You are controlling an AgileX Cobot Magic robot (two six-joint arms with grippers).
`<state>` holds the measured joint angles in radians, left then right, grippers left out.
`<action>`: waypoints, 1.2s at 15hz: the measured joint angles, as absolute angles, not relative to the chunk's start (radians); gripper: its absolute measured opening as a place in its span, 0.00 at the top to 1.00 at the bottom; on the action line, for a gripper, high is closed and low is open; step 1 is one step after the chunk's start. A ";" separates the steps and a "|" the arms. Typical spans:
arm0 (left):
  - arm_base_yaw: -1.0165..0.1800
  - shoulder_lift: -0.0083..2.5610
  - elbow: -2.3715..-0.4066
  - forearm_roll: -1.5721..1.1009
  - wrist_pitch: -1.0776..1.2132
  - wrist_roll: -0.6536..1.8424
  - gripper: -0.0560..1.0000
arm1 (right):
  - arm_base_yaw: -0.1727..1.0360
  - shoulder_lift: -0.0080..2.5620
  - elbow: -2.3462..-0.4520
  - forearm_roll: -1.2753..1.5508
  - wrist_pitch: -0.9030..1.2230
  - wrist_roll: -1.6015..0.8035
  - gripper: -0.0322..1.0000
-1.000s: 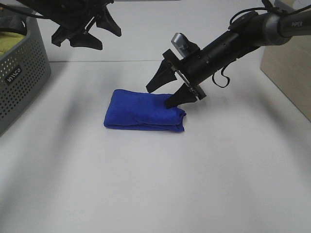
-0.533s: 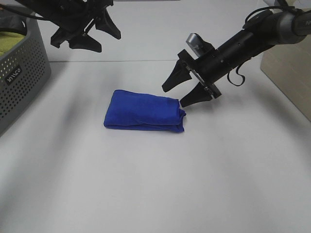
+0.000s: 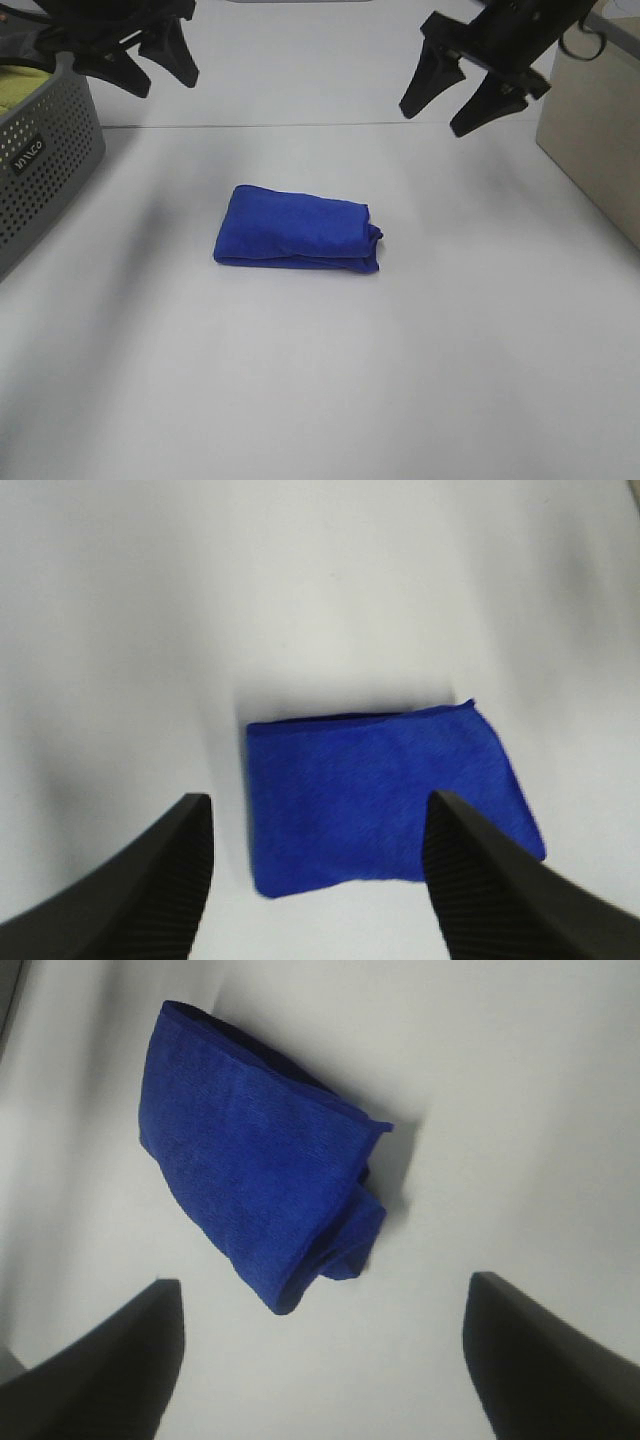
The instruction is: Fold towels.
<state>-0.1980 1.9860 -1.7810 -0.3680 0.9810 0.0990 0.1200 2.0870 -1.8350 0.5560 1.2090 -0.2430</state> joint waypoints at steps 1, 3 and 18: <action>-0.198 1.956 -1.781 -0.307 1.014 0.070 0.39 | 0.120 2.036 -1.835 0.504 1.210 -0.221 0.24; -0.198 1.906 -1.781 -0.237 1.056 0.027 0.39 | 0.120 1.948 -1.835 0.407 1.212 -0.184 0.24; -0.198 0.868 -0.961 0.000 1.181 -0.042 0.39 | 0.120 1.056 -0.946 0.249 1.214 -0.123 0.24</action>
<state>-0.1980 0.8680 -0.9610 0.0000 1.1810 -0.0420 0.1200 1.0560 -0.9460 0.2490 1.2140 -0.1230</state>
